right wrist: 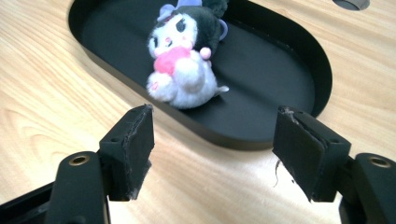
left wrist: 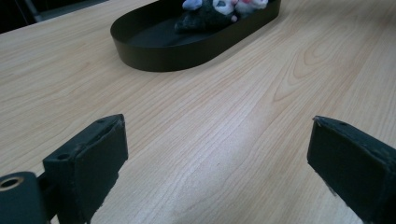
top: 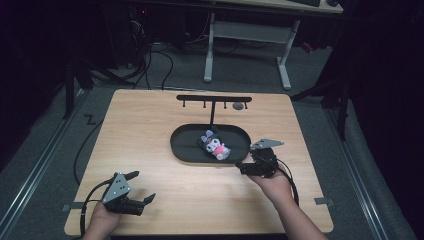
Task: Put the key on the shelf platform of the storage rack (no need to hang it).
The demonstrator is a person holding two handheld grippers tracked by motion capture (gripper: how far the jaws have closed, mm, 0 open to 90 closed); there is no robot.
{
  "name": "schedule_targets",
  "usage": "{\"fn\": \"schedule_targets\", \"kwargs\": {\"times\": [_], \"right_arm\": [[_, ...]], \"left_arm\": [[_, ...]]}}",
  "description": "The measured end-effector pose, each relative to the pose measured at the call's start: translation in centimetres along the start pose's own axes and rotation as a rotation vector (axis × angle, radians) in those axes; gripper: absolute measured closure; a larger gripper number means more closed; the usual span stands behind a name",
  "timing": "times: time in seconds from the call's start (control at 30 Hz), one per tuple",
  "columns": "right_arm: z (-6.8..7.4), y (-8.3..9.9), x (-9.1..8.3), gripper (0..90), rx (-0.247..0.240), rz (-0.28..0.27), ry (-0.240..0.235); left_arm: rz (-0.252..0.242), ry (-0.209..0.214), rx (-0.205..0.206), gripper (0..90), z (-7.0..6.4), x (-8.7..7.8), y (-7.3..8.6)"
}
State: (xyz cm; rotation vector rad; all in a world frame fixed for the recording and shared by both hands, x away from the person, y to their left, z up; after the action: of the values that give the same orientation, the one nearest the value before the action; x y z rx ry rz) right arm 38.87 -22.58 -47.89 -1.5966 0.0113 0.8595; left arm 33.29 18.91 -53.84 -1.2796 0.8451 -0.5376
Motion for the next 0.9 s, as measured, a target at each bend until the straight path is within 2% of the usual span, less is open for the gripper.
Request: {"fn": "schedule_targets", "kwargs": {"times": [0.07, 0.13, 0.23, 0.37, 0.43, 0.5, 0.6, 0.67, 0.73, 0.8, 0.9], "right_arm": [[-0.2, 0.8, -0.6, 22.8, -0.008, -0.032, 0.024], [-0.4, 1.5, -1.0, 20.8, 0.013, -0.055, 0.031], [-0.6, 2.8, -1.7, 17.7, 0.036, -0.093, 0.027], [-0.5, 4.6, -2.6, 16.2, 0.045, -0.149, 0.021], [-0.3, 5.7, -3.0, 16.2, 0.048, -0.179, 0.007], [0.1, 6.9, -3.6, 16.3, 0.038, -0.203, 0.014], [0.9, 9.0, -4.9, 16.7, 0.033, -0.286, 0.032], [1.1, 9.1, -5.6, 15.9, 0.029, -0.267, 0.027], [1.0, 9.1, -5.8, 15.9, 0.001, -0.299, 0.061], [0.7, 9.1, -5.5, 15.9, 0.018, -0.286, 0.064], [0.6, 9.1, -5.1, 15.9, 0.013, -0.289, 0.064]], "left_arm": [[-0.016, -0.002, 0.001, 5.7, -0.1, 0.0, -0.2], [-0.018, -0.002, 0.001, 5.7, -0.1, 0.2, -0.3], [-0.016, -0.004, 0.005, 5.7, -0.2, 0.3, -0.3], [-0.022, -0.003, 0.002, 5.7, -0.1, 0.6, -0.2], [-0.018, -0.008, 0.002, 5.7, 0.0, 0.7, -0.2], [-0.010, -0.006, -0.002, 5.7, 0.0, 0.7, -0.1], [-0.011, -0.005, -0.017, 5.7, -0.2, 0.7, -0.2], [-0.026, -0.002, -0.008, 5.7, -0.4, 0.6, -0.4], [-0.032, -0.005, 0.004, 5.7, -0.5, 0.6, -0.4], [-0.036, -0.010, 0.009, 5.7, -0.5, 0.5, -0.5], [-0.032, -0.007, 0.023, 5.7, -0.5, 0.3, -0.4]]}}
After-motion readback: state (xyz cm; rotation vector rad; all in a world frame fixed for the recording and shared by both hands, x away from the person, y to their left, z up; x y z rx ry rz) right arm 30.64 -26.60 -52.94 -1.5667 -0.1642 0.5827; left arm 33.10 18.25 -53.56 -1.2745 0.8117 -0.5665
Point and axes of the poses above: each handheld gripper's, and its own axes: x roughly forward along the jaws, y roughly out of its underside, z roughly to its left, the point moved 3 cm from there along x, roughly forward along the jaws, and after that the axes turned 12 degrees about -z, right-handed, at the moved point
